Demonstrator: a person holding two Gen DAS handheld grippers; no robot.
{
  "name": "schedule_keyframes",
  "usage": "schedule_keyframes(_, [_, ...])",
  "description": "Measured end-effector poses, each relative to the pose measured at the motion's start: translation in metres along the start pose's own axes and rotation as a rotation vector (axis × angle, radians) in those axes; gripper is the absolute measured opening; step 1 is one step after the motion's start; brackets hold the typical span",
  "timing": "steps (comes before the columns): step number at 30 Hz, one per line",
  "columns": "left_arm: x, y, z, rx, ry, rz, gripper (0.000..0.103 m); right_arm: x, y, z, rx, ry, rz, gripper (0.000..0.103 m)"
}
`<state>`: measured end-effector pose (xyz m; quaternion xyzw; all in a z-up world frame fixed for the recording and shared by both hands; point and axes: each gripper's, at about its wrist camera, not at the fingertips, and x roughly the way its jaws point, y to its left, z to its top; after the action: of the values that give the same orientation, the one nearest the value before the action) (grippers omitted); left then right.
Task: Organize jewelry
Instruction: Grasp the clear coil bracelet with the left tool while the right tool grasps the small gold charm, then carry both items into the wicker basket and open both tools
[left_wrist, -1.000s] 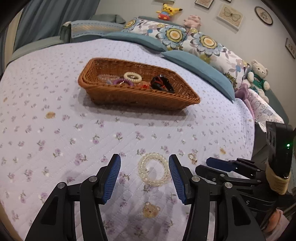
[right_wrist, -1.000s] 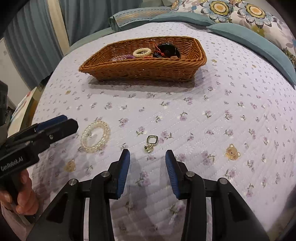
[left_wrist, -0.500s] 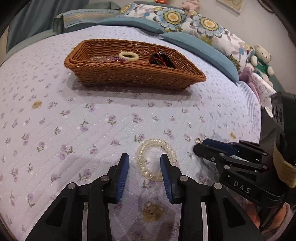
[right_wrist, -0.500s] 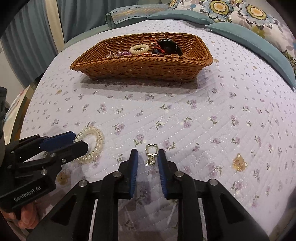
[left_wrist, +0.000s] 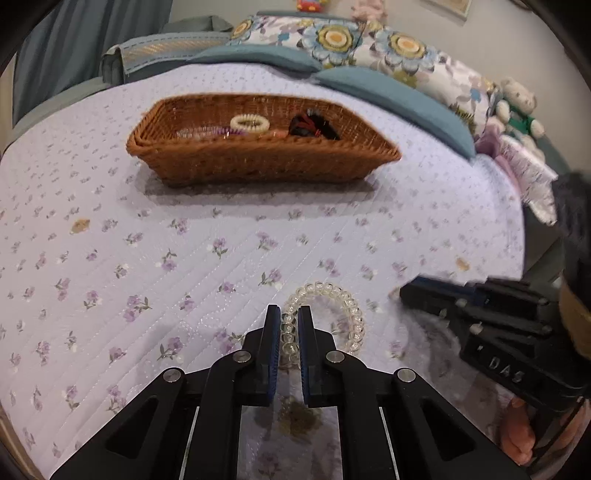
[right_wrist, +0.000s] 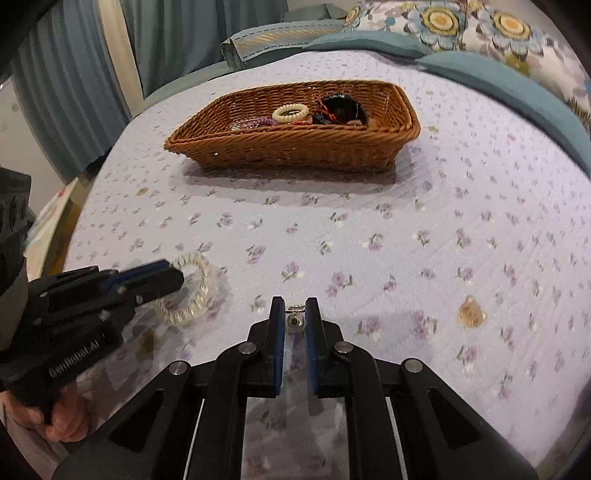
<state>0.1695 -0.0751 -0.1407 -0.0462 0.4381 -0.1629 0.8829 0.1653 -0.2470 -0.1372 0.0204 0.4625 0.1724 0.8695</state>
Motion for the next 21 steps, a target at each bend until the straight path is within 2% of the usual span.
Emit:
schedule_keyframes(3, [-0.016, 0.003, 0.003, -0.015, -0.037, -0.019, 0.009, -0.011, -0.002, 0.002, 0.021, -0.013, 0.032, 0.013])
schedule_keyframes(8, [-0.037, 0.007, 0.014, -0.023, -0.088, -0.027, 0.009, -0.034, 0.001, 0.016, 0.019, -0.059, 0.039, 0.013])
schedule_keyframes(11, [-0.048, 0.009, 0.024, -0.025, -0.122, -0.035, 0.009, -0.046, -0.006, 0.030, 0.067, -0.080, 0.106, 0.013])
schedule_keyframes(15, [-0.059, 0.013, 0.046, -0.011, -0.161, -0.034, 0.009, -0.055, -0.017, 0.057, 0.107, -0.116, 0.162, 0.013])
schedule_keyframes(21, [-0.052, 0.024, 0.098, 0.000, -0.207, -0.003, 0.009, -0.049, -0.026, 0.113, 0.107, -0.169, 0.153, 0.013])
